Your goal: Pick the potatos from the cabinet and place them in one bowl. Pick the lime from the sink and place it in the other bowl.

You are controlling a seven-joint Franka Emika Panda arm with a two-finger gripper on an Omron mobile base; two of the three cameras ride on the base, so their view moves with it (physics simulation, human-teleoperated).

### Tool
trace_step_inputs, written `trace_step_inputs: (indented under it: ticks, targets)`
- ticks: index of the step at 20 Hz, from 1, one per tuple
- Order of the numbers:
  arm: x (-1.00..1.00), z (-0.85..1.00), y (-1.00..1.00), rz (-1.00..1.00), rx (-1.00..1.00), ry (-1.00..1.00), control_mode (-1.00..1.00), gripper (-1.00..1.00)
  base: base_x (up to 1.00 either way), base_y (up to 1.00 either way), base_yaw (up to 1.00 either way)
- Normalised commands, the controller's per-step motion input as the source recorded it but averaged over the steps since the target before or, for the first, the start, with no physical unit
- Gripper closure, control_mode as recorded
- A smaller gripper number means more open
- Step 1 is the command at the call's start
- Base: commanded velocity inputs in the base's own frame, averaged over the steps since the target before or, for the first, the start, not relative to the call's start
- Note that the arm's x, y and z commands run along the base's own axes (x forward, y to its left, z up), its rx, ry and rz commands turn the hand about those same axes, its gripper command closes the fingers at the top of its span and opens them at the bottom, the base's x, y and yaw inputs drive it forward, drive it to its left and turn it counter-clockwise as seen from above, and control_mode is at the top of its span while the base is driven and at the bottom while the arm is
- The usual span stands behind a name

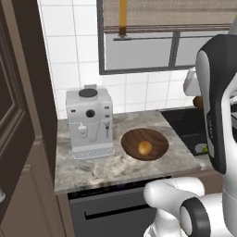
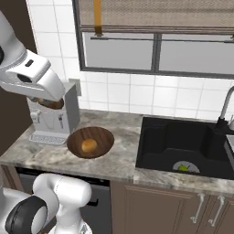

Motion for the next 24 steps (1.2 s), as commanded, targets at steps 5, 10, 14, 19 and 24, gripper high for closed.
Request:
trace_step_inputs:
  ticks: [5, 10, 14, 19, 24]
  targets:
    - [0.00, 0.00, 0.00, 0.00, 0.00, 0.00, 1.00, 1.00, 0.36, 0.00, 0.00]
    - [0.00, 0.00, 0.00, 0.00, 0.00, 0.00, 1.00, 1.00, 0.32, 0.00, 0.00]
    - [0.00, 0.00, 0.00, 0.00, 0.00, 0.00, 1.00, 1.00, 0.28, 0.00, 0.00]
    - [0.14, -0.05, 0.00, 0.00, 0.00, 0.00, -1.00, 1.00, 0.18, 0.00, 0.00]
    - [0.39, -0.14, 0.00, 0.00, 0.02, 0.00, -1.00, 1.00, 0.00, 0.00, 0.00]
